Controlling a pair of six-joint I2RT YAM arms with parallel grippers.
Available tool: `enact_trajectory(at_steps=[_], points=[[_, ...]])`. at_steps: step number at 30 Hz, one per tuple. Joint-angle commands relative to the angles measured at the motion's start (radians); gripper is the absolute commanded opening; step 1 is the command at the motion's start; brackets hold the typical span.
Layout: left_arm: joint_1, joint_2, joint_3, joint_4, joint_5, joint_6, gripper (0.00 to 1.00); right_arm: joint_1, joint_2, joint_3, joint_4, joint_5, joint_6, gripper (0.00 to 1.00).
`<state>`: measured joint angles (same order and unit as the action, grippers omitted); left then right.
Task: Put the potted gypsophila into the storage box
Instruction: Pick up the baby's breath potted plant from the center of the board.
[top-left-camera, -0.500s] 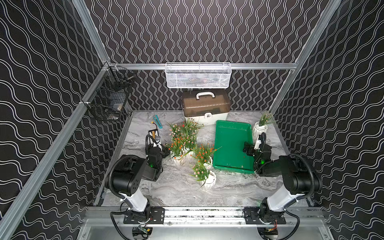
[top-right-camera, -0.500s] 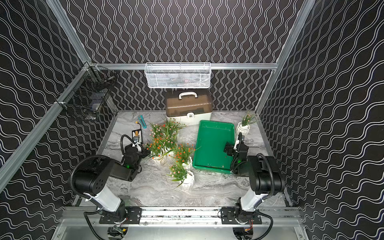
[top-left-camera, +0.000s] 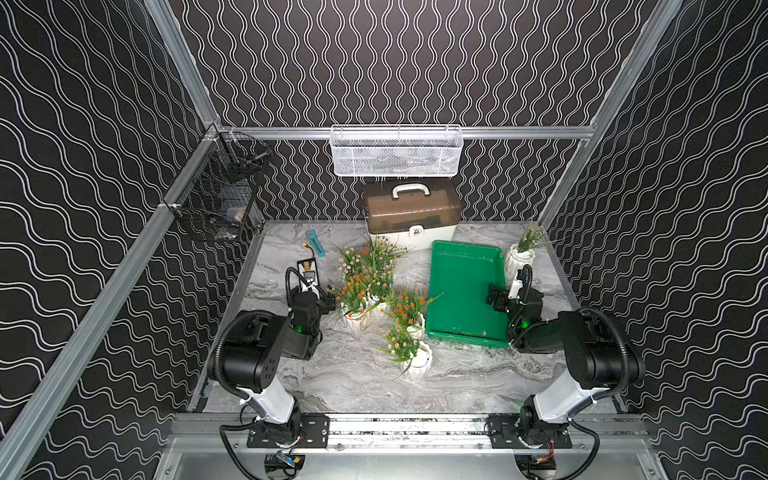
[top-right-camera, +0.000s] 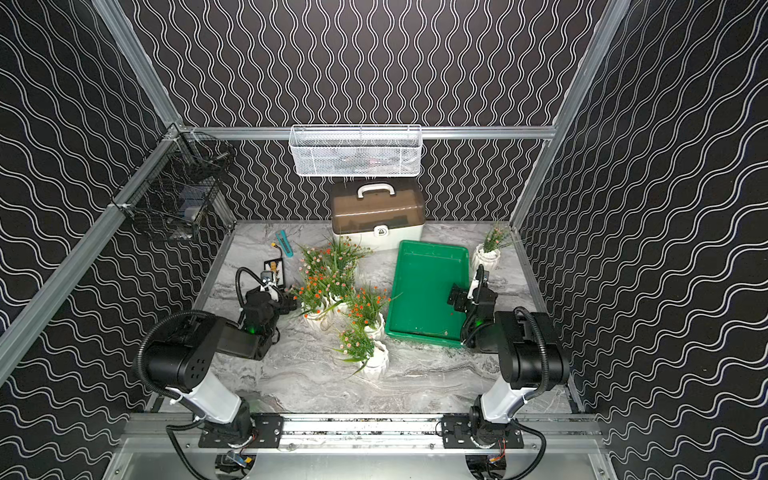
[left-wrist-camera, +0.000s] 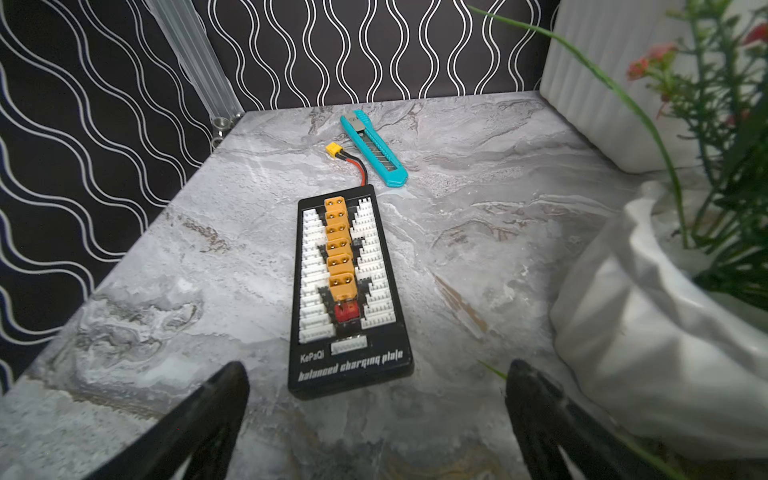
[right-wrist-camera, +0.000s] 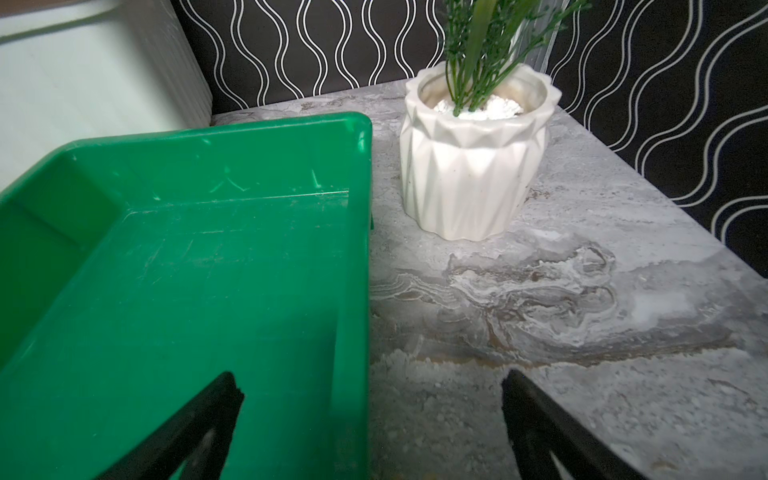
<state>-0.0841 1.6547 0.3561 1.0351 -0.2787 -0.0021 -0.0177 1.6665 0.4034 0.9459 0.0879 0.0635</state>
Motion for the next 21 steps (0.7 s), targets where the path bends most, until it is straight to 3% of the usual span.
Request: enact_trajectory(at_steps=[1,5,8,13,18,21], points=[[0.005,-0.003,0.006,0.007,0.033,-0.012,0.99,-0.001,0.002,0.006,0.016,-0.011,0.006,1.0],[0.001,-0.012,0.0,0.021,-0.024,-0.018,0.99,-0.001,0.0,0.005,0.017,-0.012,0.007,1.0],[0.001,-0.045,-0.042,0.051,-0.064,-0.048,0.99,0.0,-0.018,-0.006,0.034,0.061,0.018,1.0],[-0.014,-0.045,-0.101,0.185,-0.087,-0.022,0.99,0.028,-0.208,0.035,-0.209,0.208,0.048,0.95],[-0.057,-0.051,-0.027,0.058,-0.134,0.018,0.95,0.106,-0.271,0.038,-0.213,0.252,-0.008,0.94],[-0.071,-0.177,0.055,-0.218,-0.149,0.006,0.96,0.132,-0.283,0.055,-0.238,0.225,-0.006,0.94]])
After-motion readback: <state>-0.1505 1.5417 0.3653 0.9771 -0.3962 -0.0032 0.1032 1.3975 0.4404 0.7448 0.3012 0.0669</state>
